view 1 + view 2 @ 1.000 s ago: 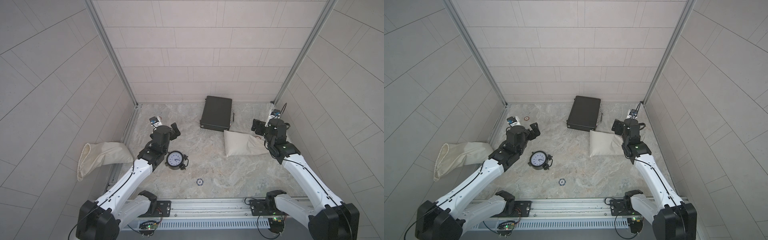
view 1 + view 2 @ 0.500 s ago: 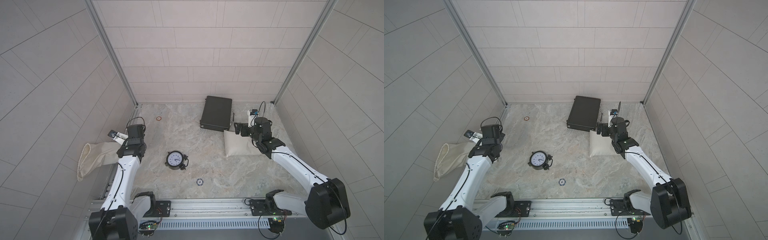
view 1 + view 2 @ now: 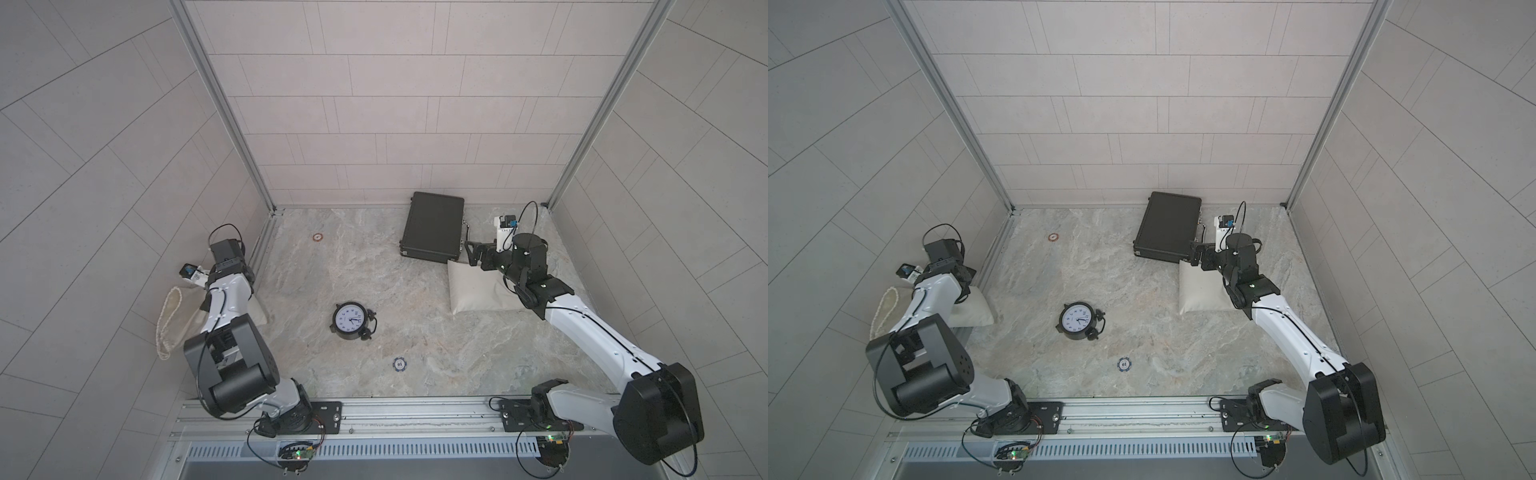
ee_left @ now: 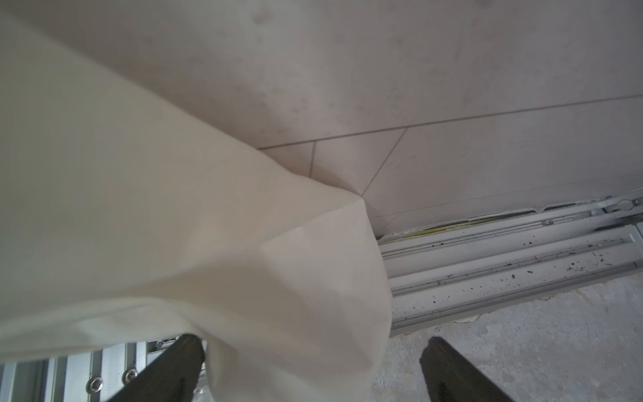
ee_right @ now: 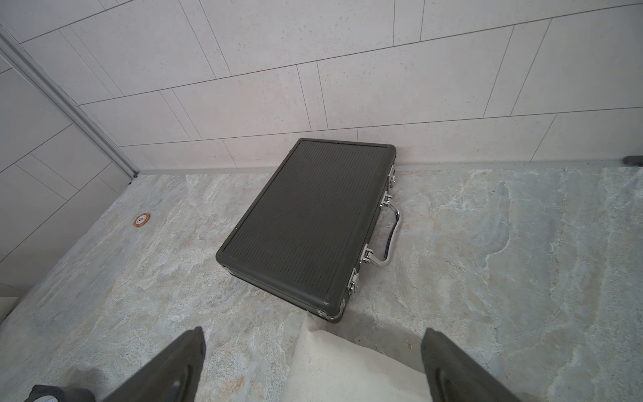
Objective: Close the soil bag
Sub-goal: Move the soil bag to the center of the board.
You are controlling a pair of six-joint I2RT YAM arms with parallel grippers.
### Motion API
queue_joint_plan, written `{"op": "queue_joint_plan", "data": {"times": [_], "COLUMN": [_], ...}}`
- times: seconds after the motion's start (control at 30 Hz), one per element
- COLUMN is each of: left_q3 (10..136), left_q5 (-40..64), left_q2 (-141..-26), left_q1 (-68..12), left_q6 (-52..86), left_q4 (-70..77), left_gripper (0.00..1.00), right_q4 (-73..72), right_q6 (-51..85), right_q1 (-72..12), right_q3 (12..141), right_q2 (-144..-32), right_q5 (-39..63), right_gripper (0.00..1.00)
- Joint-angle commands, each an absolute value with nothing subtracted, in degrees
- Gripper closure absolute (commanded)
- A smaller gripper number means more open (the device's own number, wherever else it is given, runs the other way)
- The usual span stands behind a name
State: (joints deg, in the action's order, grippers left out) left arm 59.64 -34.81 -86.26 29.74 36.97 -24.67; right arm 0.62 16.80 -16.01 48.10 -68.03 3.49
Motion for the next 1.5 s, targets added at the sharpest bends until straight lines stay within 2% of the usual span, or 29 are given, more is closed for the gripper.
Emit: {"op": "queue_joint_plan", "data": {"times": [0.0,0.07,0.13,0.23,0.37,0.4,0.57,0.8,1.17,1.3,1.47], "left_q3": [60.5,60.7,61.1,60.5,59.1,59.2,61.8,65.7,69.5,69.8,71.8], "left_q5": [-31.9,-29.8,-27.4,-24.1,-20.1,-19.8,-20.4,-10.9,-8.4,-3.5,-3.9], "left_q2": [-89.8,-92.0,-93.1,-92.5,-91.1,-90.8,-88.5,-84.7,-79.3,-81.5,-88.7], "left_q1": [30.8,31.5,31.6,31.6,31.1,30.5,22.4,10.4,-17.6,-27.6,-40.2], "left_q6": [35.0,34.4,33.3,32.6,32.2,32.2,29.4,25.2,13.1,10.0,7.2], "left_q4": [-25.6,-25.7,-25.8,-24.8,-24.2,-24.4,-25.2,-23.9,-23.1,-21.7,-18.0], "left_gripper": [0.03,0.11,0.24,0.52,0.97,1.00,1.00,1.00,1.00,1.00,1.00], "right_q4": [-0.4,-0.6,-0.7,-0.6,-0.6,-0.6,-0.4,-0.4,-0.9,-3.0,-3.2], "right_q6": [15.9,15.8,15.7,15.6,15.5,15.5,15.4,15.1,15.0,15.9,16.6], "right_q1": [-16.2,-16.2,-16.2,-16.2,-16.2,-16.2,-16.2,-16.2,-16.6,-17.0,-17.6], "right_q3": [47.6,47.5,47.5,47.4,47.3,47.3,47.2,47.1,46.4,44.9,43.8], "right_q2": [-67.4,-67.3,-67.5,-67.5,-66.9,-66.7,-66.0,-65.7,-65.8,-65.9,-66.6], "right_q5": [4.2,4.0,3.7,3.0,2.2,2.0,1.8,3.3,5.5,7.6,8.0], "right_gripper": [0.00,0.00,0.00,0.00,0.00,0.00,0.00,0.00,0.00,0.00,0.00]}}
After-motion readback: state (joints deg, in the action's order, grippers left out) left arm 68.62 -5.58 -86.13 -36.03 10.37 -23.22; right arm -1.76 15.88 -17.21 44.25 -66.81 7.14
